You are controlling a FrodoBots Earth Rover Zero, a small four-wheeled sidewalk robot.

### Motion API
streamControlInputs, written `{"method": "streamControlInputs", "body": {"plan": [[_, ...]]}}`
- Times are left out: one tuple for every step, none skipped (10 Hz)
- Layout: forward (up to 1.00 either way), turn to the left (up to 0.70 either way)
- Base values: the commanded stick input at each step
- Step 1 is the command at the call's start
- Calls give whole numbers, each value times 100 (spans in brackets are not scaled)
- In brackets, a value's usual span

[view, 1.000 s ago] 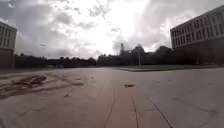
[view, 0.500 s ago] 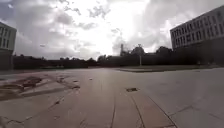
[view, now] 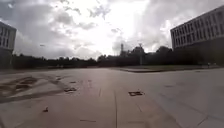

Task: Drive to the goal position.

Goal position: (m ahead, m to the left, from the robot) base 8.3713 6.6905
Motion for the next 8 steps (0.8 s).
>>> {"method": "streamControlInputs", "body": {"plan": [[70,0],[70,0],[70,0],[70,0],[70,0],[70,0],[70,0],[70,0]]}}
